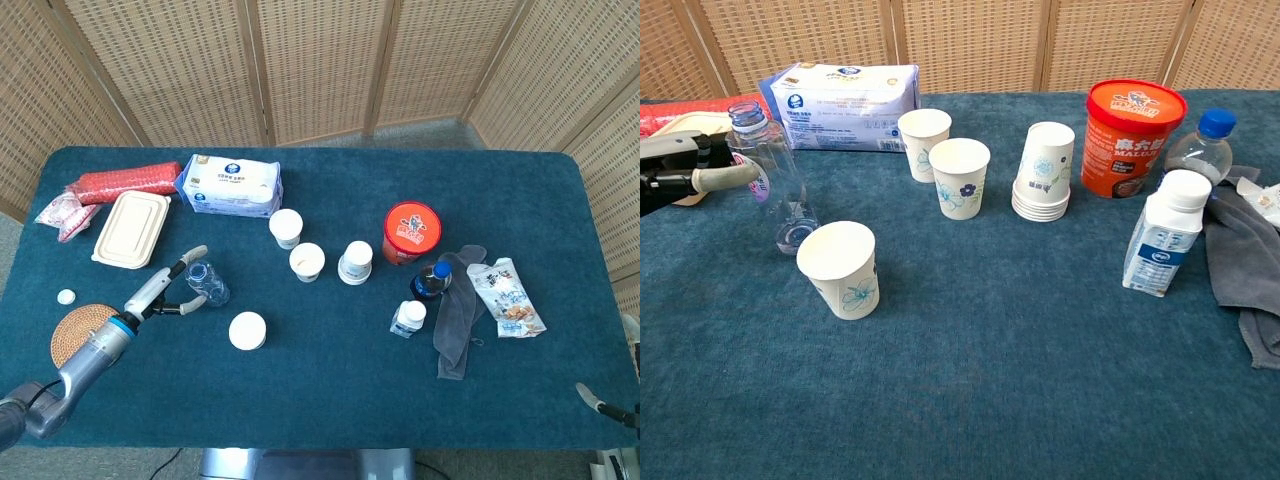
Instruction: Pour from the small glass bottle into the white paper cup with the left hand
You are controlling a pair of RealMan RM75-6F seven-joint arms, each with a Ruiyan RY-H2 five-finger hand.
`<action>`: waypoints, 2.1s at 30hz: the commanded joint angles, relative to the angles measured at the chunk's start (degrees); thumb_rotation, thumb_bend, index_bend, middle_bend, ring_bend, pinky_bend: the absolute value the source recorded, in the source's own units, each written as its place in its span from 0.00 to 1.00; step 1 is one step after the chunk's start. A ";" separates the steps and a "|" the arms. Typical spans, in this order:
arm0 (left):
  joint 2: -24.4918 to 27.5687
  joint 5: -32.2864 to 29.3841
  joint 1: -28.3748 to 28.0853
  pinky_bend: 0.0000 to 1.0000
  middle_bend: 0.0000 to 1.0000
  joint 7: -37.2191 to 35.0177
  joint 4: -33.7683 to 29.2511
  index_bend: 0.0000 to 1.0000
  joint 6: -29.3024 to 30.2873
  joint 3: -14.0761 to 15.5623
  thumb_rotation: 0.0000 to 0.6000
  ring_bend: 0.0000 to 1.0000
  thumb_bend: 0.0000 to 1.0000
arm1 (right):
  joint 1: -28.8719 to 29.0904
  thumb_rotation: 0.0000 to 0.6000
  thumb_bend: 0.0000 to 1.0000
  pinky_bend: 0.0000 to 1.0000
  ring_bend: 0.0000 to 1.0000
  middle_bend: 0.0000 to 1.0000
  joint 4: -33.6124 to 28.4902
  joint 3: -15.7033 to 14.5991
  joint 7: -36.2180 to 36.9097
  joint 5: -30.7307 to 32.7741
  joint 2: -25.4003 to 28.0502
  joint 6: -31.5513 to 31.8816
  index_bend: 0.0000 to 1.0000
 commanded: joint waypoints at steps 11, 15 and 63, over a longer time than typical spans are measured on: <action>8.46 1.39 1.95 0.00 0.00 -0.44 -8.06 0.00 3.50 1.38 0.54 0.00 0.32 | 0.23 1.00 0.14 0.00 0.00 0.08 -0.77 -0.06 -0.74 -0.53 0.46 0.12 0.00; 12.32 1.82 3.10 0.00 0.00 0.26 -11.58 0.00 5.75 1.72 0.54 0.00 0.32 | 0.40 1.00 0.14 0.00 0.00 0.08 -1.10 0.00 -1.10 -0.74 0.64 0.16 0.00; 30.78 -9.57 24.44 0.00 0.00 64.41 -36.92 0.00 20.02 3.33 0.59 0.00 0.36 | 3.37 1.00 0.16 0.00 0.00 0.07 3.61 1.54 -15.96 -0.10 -3.65 0.37 0.00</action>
